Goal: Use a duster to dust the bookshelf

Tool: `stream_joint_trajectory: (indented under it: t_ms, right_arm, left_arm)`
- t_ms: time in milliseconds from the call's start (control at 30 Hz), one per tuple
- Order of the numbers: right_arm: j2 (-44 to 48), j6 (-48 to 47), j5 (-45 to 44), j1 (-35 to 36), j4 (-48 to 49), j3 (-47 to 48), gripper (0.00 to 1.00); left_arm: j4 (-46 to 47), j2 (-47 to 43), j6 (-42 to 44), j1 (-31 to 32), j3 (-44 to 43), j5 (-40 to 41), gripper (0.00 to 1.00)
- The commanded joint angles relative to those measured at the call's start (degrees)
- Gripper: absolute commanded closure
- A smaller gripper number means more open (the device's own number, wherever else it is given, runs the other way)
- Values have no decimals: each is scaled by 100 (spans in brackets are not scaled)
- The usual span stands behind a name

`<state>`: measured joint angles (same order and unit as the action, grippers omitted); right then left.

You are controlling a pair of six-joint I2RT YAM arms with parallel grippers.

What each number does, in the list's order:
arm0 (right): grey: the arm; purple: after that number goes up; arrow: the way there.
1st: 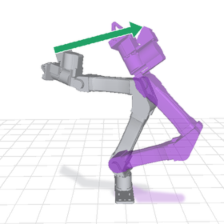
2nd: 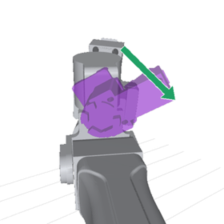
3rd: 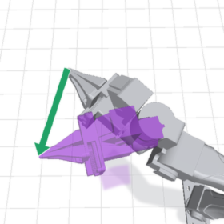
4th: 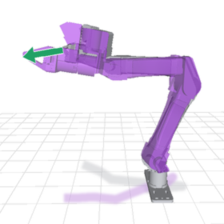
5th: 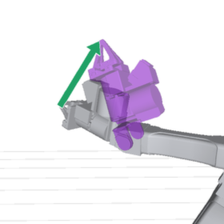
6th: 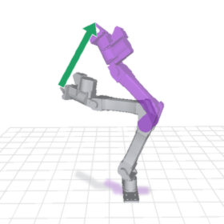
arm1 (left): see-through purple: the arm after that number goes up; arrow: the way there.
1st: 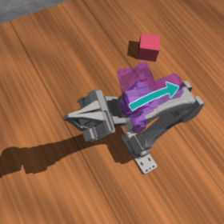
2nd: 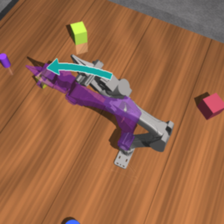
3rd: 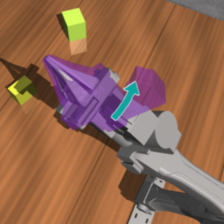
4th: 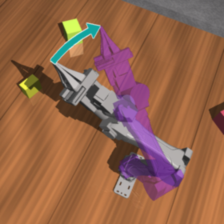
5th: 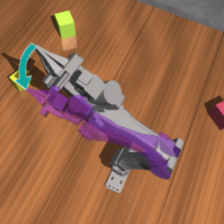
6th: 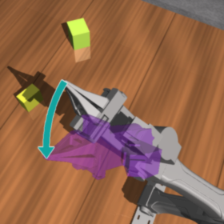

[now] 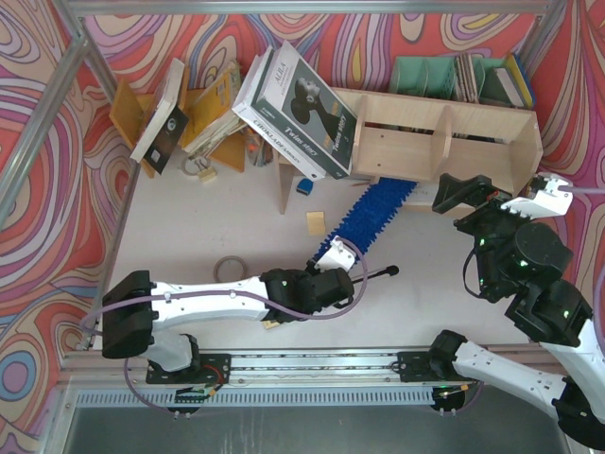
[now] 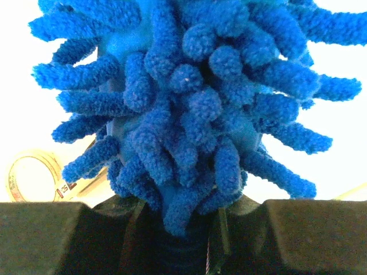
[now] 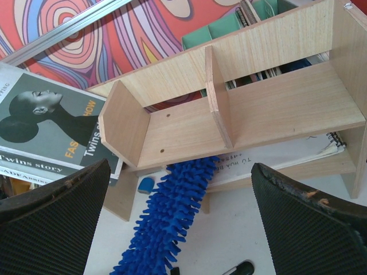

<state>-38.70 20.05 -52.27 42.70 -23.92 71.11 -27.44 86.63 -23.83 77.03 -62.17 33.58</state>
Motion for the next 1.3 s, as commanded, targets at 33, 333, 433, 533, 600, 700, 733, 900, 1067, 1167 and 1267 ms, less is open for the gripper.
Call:
stream_joint_trajectory:
  t_ms: [33,333,433,533,600,700,733,900,1067,1167,1267]
  right_arm:
    - [-24,113,-29,0,14,-75,1]
    - [20,163,-20,-4,-64,-96,1]
    - [43,186,-29,-4,-70,-114,1]
    - [56,209,-44,0,-95,-115,1]
    - [70,214,-55,-6,-105,-117,1]
    - [82,209,-76,-3,-123,-115,1]
    - [86,205,-73,1,-127,-115,1]
    - [78,200,-100,2,-127,-134,1]
    - [57,198,-103,-6,-101,-158,1]
    - [56,192,-99,-6,-101,-160,1]
    - [74,197,-99,-5,-108,-172,1]
  left_arm:
    - [127,-164,-317,-65,13,234,100]
    - [190,601,192,-58,-1153,-264,100]
    - [149,983,470,-64,-1681,-456,100]
    - [140,1446,712,-60,-2130,-683,100]
    - [57,1760,848,-57,-2452,-855,100]
    - [-10,2062,1023,-51,-2722,-1061,100]
    - [8,2117,1060,-50,-2743,-1124,100]
    - [-165,2293,1179,-55,-2716,-1402,100]
    - [-395,2319,1202,-53,-2482,-1538,100]
    - [-356,2114,1129,-55,-2160,-1315,100]
    - [-248,1752,1046,-71,-1774,-1070,100]
